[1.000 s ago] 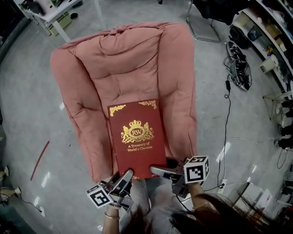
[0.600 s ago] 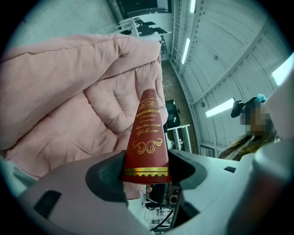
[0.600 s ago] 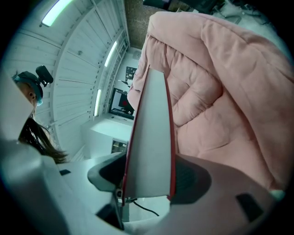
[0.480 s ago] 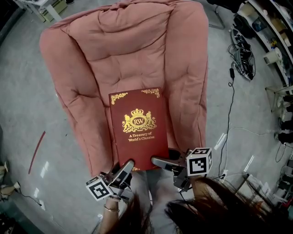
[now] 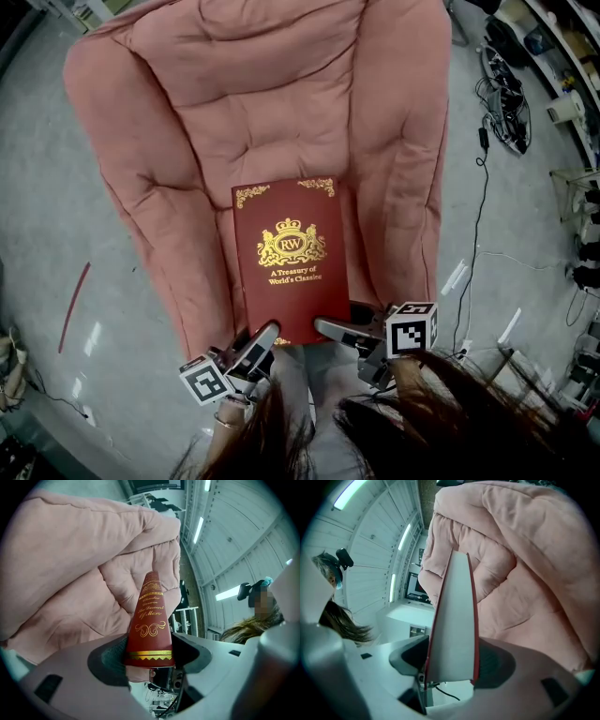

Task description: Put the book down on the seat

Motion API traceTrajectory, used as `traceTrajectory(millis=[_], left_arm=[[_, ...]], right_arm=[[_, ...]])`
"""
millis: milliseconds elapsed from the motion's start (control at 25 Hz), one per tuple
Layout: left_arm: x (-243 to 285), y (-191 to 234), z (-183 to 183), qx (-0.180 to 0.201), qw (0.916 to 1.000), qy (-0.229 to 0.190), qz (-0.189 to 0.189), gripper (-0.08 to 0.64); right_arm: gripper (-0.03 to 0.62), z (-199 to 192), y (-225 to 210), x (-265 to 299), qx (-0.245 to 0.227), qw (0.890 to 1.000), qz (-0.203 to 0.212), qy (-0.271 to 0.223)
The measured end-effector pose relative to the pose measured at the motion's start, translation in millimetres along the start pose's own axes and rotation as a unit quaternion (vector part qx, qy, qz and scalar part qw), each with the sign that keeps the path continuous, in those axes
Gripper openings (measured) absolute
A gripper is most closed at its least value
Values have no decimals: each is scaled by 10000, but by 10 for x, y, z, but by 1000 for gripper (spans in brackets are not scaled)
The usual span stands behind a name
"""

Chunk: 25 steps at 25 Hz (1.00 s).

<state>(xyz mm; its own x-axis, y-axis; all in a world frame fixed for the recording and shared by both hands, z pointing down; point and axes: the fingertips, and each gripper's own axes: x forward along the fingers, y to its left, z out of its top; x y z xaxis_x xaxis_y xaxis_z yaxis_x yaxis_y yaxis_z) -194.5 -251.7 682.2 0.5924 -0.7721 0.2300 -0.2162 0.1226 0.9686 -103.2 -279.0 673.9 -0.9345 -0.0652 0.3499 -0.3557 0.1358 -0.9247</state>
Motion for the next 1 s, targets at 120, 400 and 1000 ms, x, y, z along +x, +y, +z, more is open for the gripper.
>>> traceTrajectory(millis=[120,400,1000], left_arm=[[30,134,-29,-73,10000,6,45,267],[91,356,-73,-202,9996,99,142,268],[119,745,-95,-762,9964,-14,380,270]], right_arm=[[293,-37,-148,38,54,10000,-36,36],[293,-86,-374,87,209,9997,-109,79],[293,-97,-662,315,496,9984,-157,199]])
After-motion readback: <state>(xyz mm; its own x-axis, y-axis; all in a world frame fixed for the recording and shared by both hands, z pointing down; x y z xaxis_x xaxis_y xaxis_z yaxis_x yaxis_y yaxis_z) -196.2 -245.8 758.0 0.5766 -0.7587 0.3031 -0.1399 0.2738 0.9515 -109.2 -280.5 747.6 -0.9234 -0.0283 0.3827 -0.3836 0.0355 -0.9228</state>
